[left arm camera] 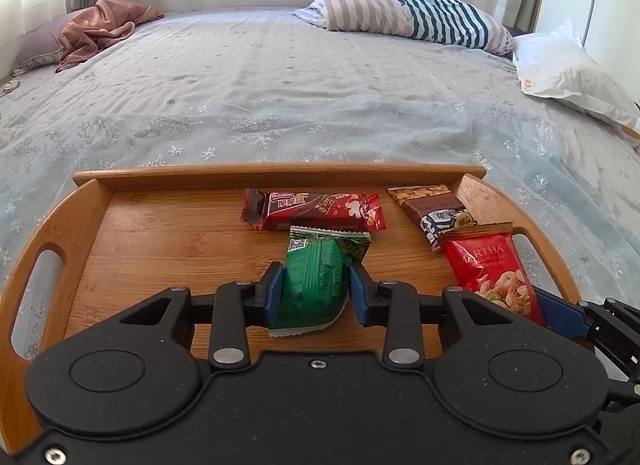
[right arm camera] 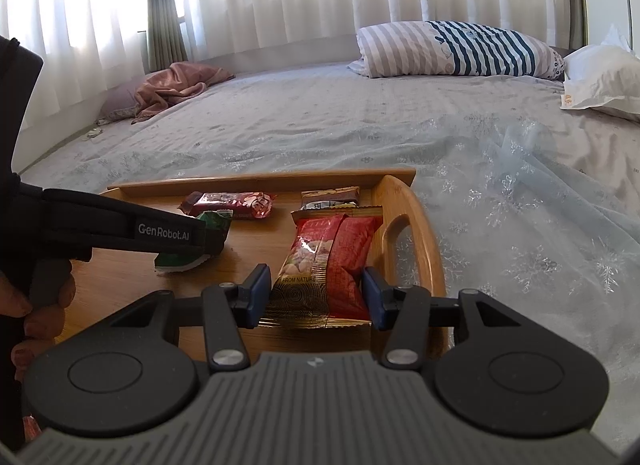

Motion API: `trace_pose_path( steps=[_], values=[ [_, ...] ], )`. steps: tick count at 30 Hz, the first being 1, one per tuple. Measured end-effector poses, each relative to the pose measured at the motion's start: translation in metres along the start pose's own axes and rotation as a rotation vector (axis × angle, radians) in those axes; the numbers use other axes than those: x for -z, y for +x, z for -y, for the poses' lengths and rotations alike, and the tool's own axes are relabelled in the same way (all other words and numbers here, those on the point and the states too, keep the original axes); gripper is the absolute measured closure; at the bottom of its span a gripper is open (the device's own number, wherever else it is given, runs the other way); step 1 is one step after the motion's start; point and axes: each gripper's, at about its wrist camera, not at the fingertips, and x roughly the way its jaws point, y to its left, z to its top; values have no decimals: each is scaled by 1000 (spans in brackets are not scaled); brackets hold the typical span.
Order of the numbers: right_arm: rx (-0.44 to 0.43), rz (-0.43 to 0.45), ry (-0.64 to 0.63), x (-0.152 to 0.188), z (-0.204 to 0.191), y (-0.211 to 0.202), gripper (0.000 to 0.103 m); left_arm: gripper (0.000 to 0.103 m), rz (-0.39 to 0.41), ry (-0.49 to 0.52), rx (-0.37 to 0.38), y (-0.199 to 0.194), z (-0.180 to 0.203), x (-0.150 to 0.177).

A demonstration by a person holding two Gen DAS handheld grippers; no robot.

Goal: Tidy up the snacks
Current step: 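Carry both snacks onto the wooden tray and open both tools to release them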

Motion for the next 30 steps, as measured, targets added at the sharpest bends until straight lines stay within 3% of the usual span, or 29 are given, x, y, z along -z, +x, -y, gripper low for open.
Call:
trace_pose_path(
  steps=[4, 6, 9, 15, 30],
  values=[
    [1, -1, 3, 0, 0, 1, 48, 69, 1, 0, 0, 0, 0, 0],
    [-2, 0, 4, 0, 0, 2, 45, 59, -1, -5, 2, 0, 0, 0],
    [-16, 0, 14, 0, 1, 0, 33, 51, 10, 3, 1, -5, -1, 0],
    [-31, 11, 25, 0, 0, -10, 24, 27, 40, 11, 8, -25, -4, 0],
    [-37, 56, -24, 10, -16, -63, 14, 13, 78, 31, 9, -96, -19, 31]
  ],
)
